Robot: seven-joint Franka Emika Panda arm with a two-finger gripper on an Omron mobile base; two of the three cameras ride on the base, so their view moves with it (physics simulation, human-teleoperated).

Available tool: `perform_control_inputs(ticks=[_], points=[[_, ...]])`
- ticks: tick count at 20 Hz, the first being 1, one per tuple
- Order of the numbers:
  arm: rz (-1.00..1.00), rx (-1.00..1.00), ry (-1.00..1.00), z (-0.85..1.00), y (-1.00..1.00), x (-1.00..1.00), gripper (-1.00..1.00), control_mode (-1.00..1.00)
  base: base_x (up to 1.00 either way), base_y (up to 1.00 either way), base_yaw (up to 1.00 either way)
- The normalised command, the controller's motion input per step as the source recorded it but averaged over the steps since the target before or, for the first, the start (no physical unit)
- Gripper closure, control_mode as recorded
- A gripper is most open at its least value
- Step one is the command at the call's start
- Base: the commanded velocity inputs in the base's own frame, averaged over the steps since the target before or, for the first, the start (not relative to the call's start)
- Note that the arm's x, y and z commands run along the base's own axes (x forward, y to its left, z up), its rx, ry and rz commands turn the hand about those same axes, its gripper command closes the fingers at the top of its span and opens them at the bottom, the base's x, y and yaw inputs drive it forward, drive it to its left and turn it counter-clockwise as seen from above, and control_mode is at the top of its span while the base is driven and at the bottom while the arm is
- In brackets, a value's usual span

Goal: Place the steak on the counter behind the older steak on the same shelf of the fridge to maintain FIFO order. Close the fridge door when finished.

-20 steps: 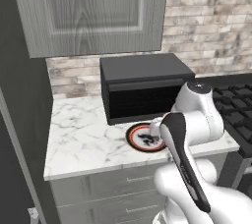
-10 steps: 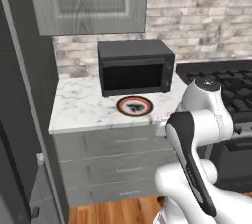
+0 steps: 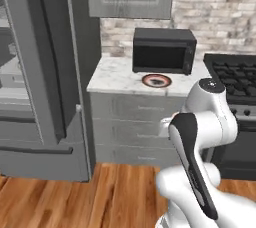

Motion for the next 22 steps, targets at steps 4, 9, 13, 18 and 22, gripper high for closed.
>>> perform_control_inputs(ticks=[4,9,13,18,22], points=[[0.0,0.0,0.0,0.0,0.0,0.0,1.0,1.0,-0.76,0.02,0.63],[0.0,0.0,0.0,0.0,0.0,0.0,1.0,1.0,-0.28,0.47,0.63],[0.0,0.0,0.0,0.0,0.0,0.0,1.0,1.0,0.14,0.83,0.5],[0.0,0.0,0.0,0.0,0.0,0.0,1.0,1.0,0.92,0.74,0.08],[0.0,0.0,0.0,0.0,0.0,0.0,1.0,1.0,0.67,0.51,-0.11]])
